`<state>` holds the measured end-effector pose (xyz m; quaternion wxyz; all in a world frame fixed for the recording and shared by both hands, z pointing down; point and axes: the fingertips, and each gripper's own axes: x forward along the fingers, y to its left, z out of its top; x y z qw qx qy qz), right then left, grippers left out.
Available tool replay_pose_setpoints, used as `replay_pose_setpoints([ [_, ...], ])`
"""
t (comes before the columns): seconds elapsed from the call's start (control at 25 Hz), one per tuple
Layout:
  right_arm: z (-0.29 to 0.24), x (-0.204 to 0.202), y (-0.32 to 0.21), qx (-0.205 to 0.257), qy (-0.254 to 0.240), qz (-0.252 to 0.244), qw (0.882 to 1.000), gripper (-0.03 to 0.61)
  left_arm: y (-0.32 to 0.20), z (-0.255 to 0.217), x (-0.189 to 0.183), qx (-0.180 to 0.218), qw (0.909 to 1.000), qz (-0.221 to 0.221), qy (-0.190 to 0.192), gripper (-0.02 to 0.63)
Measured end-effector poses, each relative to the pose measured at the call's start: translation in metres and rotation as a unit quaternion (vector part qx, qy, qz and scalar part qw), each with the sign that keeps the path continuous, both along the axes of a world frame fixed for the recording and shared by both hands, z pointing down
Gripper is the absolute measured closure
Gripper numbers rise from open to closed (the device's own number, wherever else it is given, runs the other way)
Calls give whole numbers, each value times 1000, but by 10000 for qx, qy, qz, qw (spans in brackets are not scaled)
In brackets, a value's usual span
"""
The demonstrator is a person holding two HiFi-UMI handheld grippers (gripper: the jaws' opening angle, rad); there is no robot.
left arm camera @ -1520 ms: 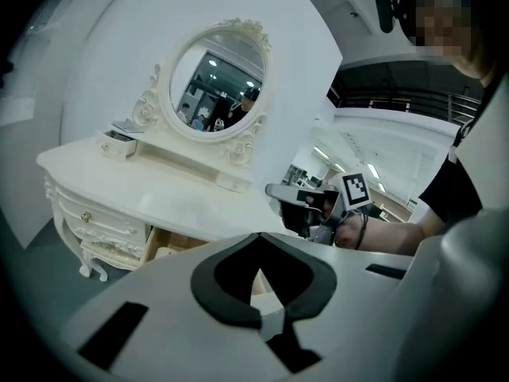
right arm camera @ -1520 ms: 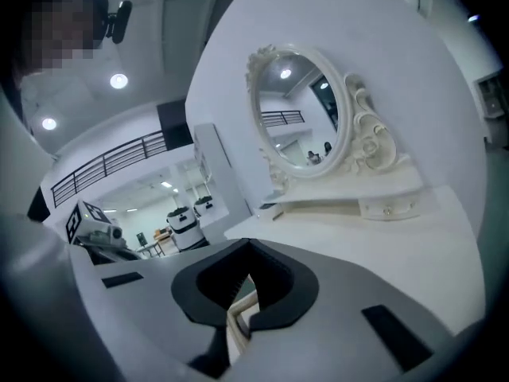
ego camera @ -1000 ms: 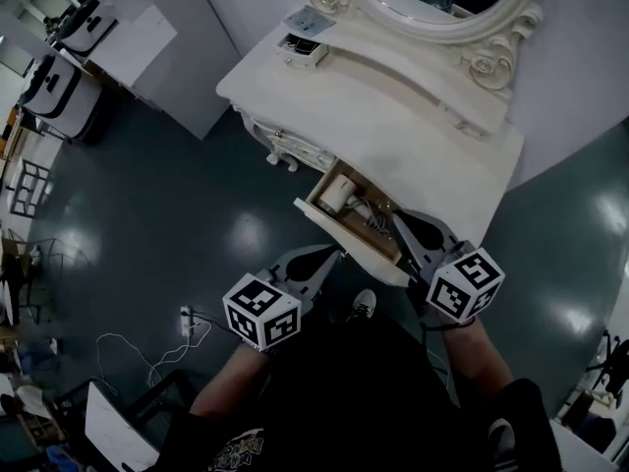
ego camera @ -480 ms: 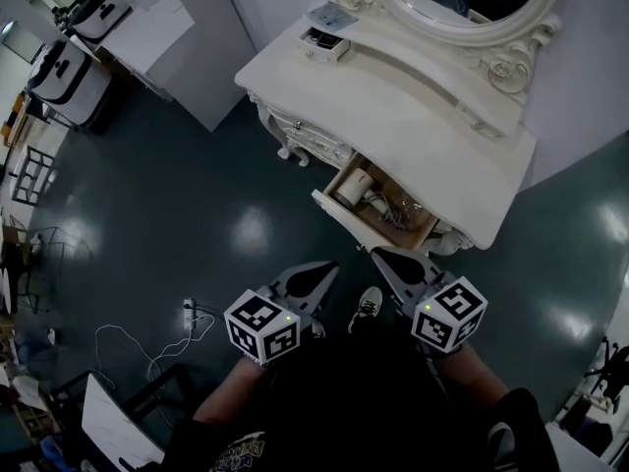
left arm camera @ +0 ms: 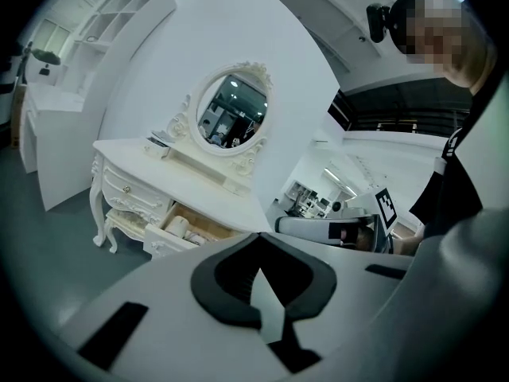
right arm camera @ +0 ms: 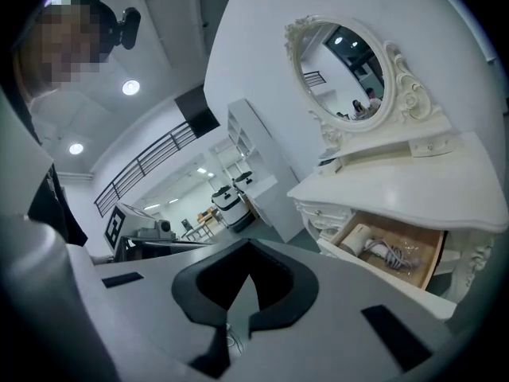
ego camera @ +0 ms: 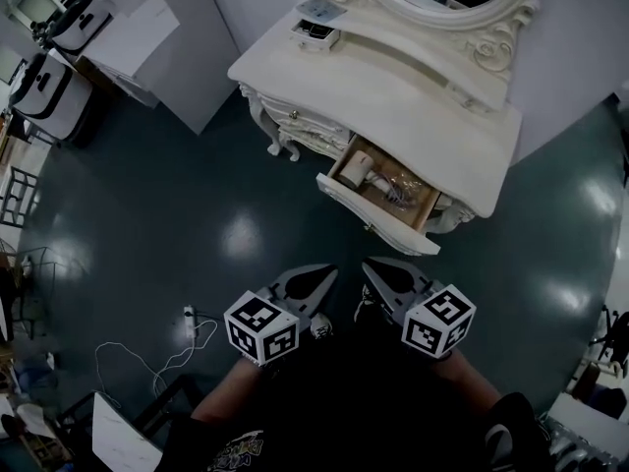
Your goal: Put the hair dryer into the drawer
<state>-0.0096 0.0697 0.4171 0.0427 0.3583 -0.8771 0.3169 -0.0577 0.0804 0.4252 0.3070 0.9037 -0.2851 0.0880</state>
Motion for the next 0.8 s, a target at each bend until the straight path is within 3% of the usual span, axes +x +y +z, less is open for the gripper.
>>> replay_pose_setpoints([
  [0.8, 7, -55, 91, -14, 202, 299, 9993, 549, 84, 3, -45, -5, 9991, 395, 151, 611],
])
